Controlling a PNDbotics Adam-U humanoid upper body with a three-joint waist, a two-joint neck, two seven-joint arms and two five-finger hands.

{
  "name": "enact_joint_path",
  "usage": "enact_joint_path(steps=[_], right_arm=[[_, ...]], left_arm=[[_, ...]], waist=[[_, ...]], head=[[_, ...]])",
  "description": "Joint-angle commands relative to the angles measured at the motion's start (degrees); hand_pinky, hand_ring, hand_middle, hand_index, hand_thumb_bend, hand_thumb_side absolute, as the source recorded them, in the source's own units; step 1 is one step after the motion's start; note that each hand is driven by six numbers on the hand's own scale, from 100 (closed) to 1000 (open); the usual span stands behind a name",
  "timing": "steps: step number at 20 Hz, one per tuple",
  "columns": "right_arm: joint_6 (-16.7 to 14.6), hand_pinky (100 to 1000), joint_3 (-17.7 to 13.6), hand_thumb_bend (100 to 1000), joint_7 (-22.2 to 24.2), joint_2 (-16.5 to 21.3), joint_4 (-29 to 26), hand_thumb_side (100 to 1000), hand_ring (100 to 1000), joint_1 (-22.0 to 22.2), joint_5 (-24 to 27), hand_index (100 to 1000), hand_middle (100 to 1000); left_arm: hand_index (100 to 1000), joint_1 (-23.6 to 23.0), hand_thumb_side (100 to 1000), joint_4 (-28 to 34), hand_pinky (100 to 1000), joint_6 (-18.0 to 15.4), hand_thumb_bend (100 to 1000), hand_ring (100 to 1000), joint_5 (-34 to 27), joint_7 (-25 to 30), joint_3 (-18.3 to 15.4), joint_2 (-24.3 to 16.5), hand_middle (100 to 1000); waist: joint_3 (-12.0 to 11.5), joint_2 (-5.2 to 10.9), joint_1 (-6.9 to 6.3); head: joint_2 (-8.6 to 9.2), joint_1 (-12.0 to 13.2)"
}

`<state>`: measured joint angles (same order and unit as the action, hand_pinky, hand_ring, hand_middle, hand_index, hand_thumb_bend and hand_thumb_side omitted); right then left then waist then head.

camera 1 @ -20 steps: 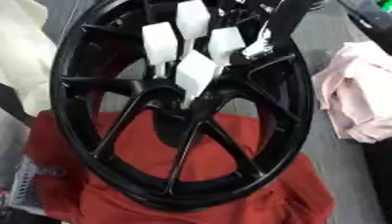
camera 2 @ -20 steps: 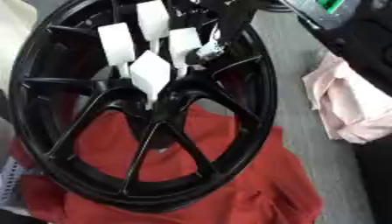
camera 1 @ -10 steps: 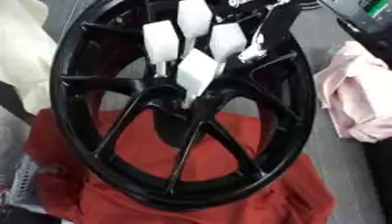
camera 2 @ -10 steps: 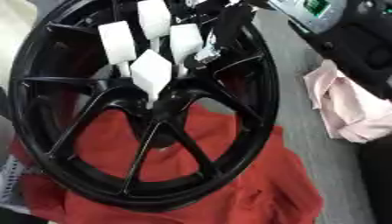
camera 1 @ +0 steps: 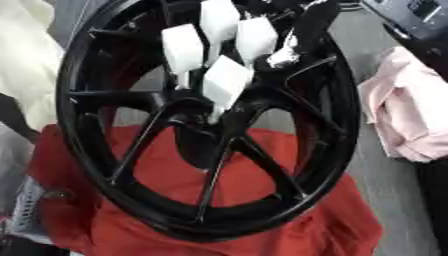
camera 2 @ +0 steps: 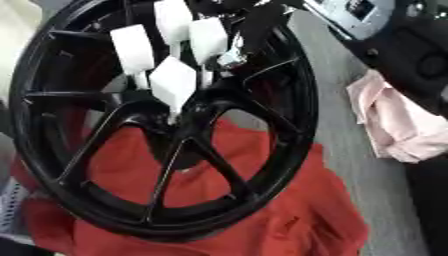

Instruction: Pull the pin out of the wheel hub.

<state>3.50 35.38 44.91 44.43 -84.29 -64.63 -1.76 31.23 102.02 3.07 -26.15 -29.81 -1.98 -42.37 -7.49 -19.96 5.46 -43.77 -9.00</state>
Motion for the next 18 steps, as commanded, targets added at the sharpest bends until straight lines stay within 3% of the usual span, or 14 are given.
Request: enact_joint_path(steps=[1,5,6,11,14,18], right_arm=[[1.4,726,-2.0,100,-0.9,3.3,-2.6,373,638,-0.9,2.3,551,488],[2.1,724,-4.3,100,-2.0,6.3,-5.5,393,633,0.3,3.4,545,484],[2.2,723,-5.1,100,-2.5,7.2,-6.3,351,632,0.8,3.7,544,481],[3.3,720,-10.8,100,-6.1,12.7,-10.0,341,626,5.4,6.5,537,475],[3.9,721,-16.3,100,-10.2,17.4,-12.5,327,626,10.7,8.8,536,474],[4.3,731,-26.2,100,-18.1,23.4,-12.5,319,642,20.0,10.8,555,490]], left_arm=[[848,0.4,883,0.4,773,0.1,491,850,-0.1,0.0,-0.5,-1.5,817],[848,0.3,882,0.4,774,0.0,491,850,0.0,-0.2,-0.8,-1.9,817],[848,0.3,882,0.4,774,0.0,491,850,0.0,-0.2,-0.8,-1.9,817],[848,0.0,882,0.5,774,-0.1,491,850,0.0,-0.3,-1.0,-2.2,818],[849,-0.2,882,0.5,774,-0.1,489,850,0.1,-0.5,-1.2,-2.4,819],[849,-0.5,881,0.6,774,-0.2,488,851,0.1,-0.9,-1.6,-2.7,819]], waist=[[0.2,1.6,-0.49],[0.7,1.83,-0.63],[0.8,1.87,-0.68],[1.2,1.91,-1.04],[1.5,1.75,-1.35],[2.0,1.57,-1.77]], head=[[-0.35,0.2],[-0.35,0.5],[-0.35,0.6],[-0.34,1.0],[-0.17,1.3],[0.11,2.1]])
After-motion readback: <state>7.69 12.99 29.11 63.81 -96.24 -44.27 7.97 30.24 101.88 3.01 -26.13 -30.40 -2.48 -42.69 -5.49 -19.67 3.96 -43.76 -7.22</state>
